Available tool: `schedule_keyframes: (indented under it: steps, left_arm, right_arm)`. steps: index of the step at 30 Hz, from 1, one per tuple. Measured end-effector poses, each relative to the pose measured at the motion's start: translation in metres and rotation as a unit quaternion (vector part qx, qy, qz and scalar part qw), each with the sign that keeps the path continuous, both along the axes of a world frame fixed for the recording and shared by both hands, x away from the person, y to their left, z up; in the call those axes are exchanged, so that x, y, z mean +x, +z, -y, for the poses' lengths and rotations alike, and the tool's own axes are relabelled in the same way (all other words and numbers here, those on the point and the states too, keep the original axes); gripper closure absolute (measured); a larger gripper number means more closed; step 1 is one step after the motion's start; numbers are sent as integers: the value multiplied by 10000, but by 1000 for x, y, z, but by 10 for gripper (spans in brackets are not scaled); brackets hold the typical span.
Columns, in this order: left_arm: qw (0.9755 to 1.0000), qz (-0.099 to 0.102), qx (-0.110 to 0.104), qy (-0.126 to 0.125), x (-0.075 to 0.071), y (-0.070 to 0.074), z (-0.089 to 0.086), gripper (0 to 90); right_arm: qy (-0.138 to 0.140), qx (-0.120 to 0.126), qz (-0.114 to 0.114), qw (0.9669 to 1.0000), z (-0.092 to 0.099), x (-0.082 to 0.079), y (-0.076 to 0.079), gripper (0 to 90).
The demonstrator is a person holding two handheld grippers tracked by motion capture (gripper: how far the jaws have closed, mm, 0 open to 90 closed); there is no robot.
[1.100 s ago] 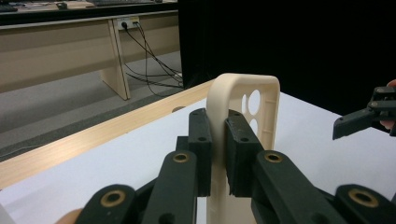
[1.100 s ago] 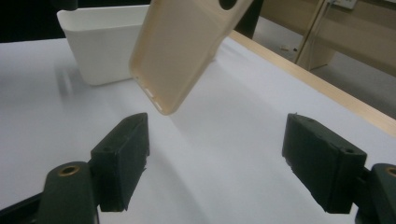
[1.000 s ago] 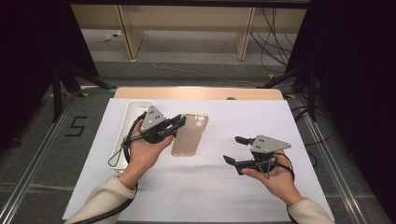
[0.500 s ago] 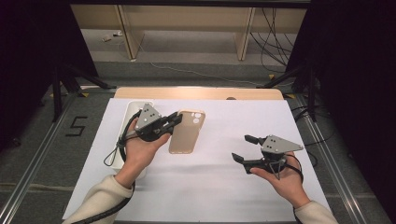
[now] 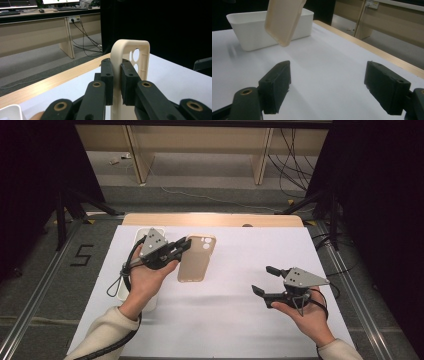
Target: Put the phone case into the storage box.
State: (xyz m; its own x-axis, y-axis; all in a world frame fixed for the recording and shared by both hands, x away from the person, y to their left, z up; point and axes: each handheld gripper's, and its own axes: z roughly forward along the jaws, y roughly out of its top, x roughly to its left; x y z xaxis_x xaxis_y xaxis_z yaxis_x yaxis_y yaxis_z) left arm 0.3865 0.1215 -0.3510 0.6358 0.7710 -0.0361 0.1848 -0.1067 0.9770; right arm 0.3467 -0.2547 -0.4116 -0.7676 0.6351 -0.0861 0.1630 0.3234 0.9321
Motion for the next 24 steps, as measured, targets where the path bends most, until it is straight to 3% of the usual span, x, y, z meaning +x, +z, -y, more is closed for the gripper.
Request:
schedule_keyframes:
  steps: [24]
  left_arm:
    - [9998,38,18,200,7,7,-20,819]
  right_arm:
    - [-102,14,-4,9999,4,-4,-3,222]
